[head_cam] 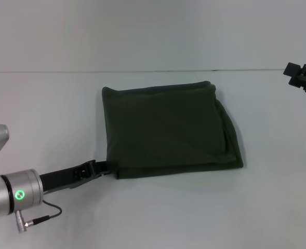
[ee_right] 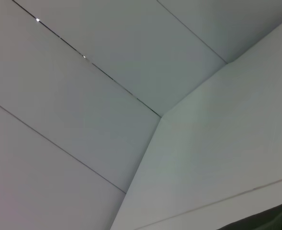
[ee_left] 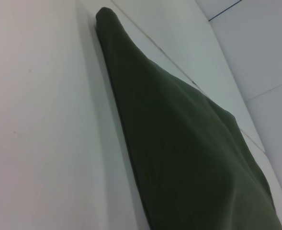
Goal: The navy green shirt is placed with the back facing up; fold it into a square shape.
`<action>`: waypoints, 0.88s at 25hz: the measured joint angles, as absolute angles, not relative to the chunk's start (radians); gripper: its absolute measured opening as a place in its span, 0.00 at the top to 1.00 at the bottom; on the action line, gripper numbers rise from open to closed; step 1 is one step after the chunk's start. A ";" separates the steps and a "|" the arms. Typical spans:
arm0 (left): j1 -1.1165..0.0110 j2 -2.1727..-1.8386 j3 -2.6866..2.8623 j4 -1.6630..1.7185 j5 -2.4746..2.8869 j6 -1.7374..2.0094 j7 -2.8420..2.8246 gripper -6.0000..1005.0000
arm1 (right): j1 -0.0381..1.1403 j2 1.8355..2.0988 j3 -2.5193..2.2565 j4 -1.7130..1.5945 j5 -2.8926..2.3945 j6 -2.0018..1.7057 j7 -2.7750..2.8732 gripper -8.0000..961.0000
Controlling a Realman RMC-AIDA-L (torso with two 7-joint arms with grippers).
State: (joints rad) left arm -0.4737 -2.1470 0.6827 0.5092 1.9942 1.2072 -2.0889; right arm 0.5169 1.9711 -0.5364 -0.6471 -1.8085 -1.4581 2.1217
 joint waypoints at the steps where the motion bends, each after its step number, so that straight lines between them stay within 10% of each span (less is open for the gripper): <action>1: -0.471 -2.147 0.683 0.509 1.994 1.207 -2.089 0.72 | 0.517 1.971 -0.536 -0.646 -1.809 -1.458 2.122 0.32; 10: -0.449 -2.139 0.695 0.512 1.995 1.217 -2.068 0.95 | 0.523 1.968 -0.530 -0.635 -1.809 -1.456 2.122 0.32; 22: -0.361 -2.112 0.697 0.553 1.993 1.295 -2.063 0.94 | 0.521 1.972 -0.522 -0.632 -1.809 -1.450 2.124 0.32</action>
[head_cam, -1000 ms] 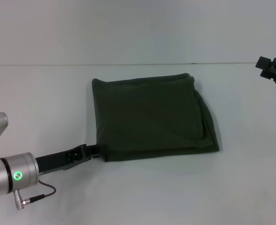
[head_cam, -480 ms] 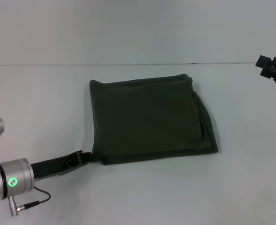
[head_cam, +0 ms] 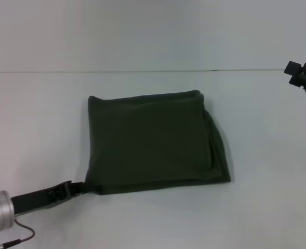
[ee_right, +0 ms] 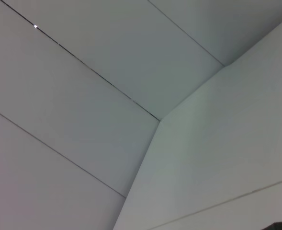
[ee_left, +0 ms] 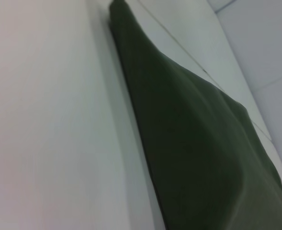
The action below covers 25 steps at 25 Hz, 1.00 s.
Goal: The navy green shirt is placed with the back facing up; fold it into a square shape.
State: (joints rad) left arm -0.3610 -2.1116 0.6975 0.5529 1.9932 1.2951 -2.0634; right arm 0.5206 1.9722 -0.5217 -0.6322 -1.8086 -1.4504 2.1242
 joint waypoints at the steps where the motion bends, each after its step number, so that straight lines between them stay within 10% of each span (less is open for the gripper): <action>1: -0.355 -2.107 0.697 0.557 1.993 1.297 -2.069 0.93 | 0.521 1.973 -0.521 -0.632 -1.809 -1.449 2.124 0.32; 17: -0.293 -2.033 0.505 0.698 2.002 1.558 -1.973 0.83 | 0.530 1.970 -0.536 -0.638 -1.929 -1.403 2.072 0.30; 25: -0.456 -2.010 0.545 0.701 2.015 1.638 -1.873 0.56 | 0.566 2.007 -0.601 -0.653 -1.980 -1.394 1.657 0.31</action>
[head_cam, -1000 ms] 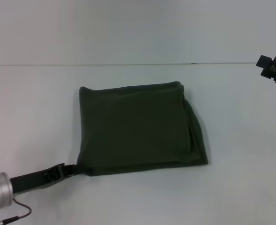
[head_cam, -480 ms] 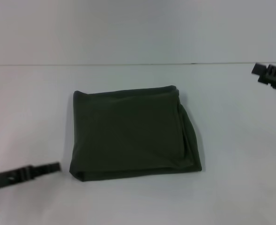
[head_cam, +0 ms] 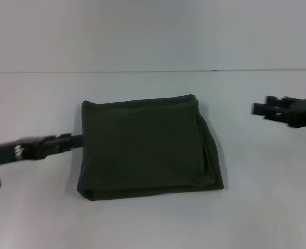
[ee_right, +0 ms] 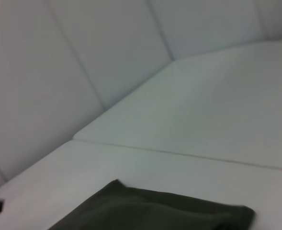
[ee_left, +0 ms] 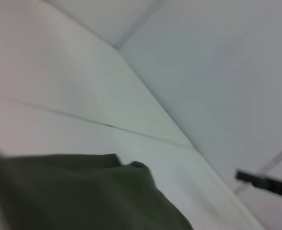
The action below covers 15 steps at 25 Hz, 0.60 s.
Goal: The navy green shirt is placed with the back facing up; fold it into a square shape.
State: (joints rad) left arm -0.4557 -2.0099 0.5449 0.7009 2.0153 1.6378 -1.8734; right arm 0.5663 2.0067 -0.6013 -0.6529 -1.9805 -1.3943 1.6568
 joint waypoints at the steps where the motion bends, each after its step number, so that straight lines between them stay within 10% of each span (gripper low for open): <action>1: -0.473 -2.005 0.567 0.702 2.018 1.628 -1.863 0.51 | 0.572 2.023 -0.604 -0.663 -1.980 -1.387 1.603 0.31; 6: -0.555 -1.987 0.709 0.716 2.022 1.543 -1.824 0.28 | 0.602 2.090 -0.680 -0.743 -2.000 -1.357 1.510 0.31; 15: -0.572 -2.008 0.773 0.755 2.038 1.474 -1.735 0.09 | 0.644 2.093 -0.878 -0.753 -2.004 -1.370 1.565 0.13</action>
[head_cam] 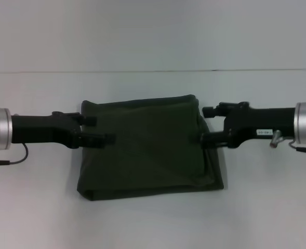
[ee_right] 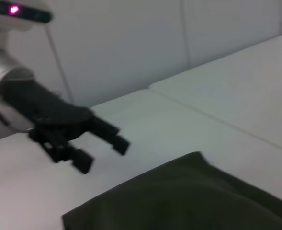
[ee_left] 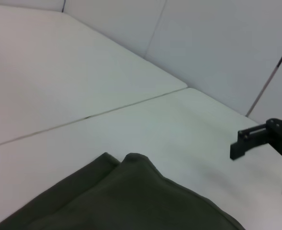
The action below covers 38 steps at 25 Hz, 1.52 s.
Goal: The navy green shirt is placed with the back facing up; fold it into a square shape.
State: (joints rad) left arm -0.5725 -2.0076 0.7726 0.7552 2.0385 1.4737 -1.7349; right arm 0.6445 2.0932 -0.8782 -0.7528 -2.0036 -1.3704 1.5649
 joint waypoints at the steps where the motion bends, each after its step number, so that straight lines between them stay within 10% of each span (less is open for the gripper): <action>1: -0.572 -2.011 0.773 0.755 2.039 1.473 -1.725 0.09 | 0.644 2.093 -0.884 -0.753 -2.003 -1.373 1.565 0.09; 38: -0.580 -2.046 0.841 0.835 2.045 1.533 -1.700 0.09 | 0.619 2.088 -0.880 -0.766 -2.002 -1.415 1.531 0.02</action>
State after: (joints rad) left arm -0.5800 -2.0463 0.8405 0.8345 2.0446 1.5329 -1.6997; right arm 0.6191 2.0880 -0.8799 -0.7655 -2.0020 -1.4151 1.5312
